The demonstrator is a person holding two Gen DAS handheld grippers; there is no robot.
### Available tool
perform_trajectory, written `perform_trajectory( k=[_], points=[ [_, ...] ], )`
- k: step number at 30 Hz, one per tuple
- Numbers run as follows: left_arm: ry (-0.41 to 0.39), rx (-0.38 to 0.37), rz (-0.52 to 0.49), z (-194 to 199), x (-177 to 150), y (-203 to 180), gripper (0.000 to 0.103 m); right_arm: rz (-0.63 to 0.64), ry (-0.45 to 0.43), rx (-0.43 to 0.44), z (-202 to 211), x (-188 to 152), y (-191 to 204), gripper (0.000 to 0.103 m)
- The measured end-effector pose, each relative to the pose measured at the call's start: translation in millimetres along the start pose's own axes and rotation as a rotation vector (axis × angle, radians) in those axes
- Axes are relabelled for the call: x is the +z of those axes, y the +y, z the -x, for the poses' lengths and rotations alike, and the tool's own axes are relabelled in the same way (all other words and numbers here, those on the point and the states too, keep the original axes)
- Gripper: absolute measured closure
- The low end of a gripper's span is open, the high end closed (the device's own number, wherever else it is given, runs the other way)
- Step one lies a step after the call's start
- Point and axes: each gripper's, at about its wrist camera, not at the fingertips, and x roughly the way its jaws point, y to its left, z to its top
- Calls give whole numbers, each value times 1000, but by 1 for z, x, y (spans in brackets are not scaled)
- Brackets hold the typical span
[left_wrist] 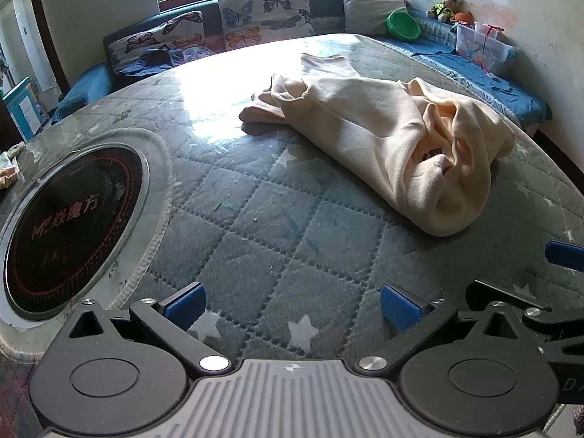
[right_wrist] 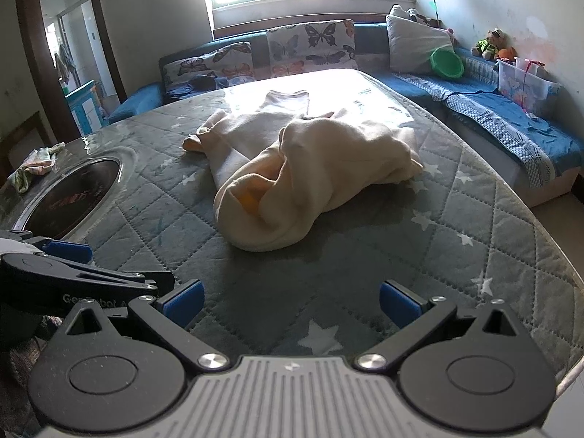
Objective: Fold clothes
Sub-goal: 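Move both grippers toward the crumpled cream sweatshirt on the mattress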
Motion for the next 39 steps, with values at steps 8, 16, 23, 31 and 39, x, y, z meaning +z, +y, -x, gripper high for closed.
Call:
perform_trajectory(
  k=[8, 16, 23, 31, 39],
  points=[
    [-1, 5, -3, -3, 4, -1, 0, 3, 6, 2, -4, 3, -1, 0],
    [-1, 10, -6, -6, 8, -1, 0, 11, 6, -1, -8, 7, -2, 0],
    [1, 17, -5, -10, 14, 0, 0, 18, 3, 2, -12, 12, -2, 0],
    [-1, 27, -2, -13, 20, 2, 0, 23, -13, 5, -15, 21, -2, 0],
    [-23, 32, 5, -11, 31, 5, 0, 30, -62, -7, -13, 40, -4, 0]
  ],
)
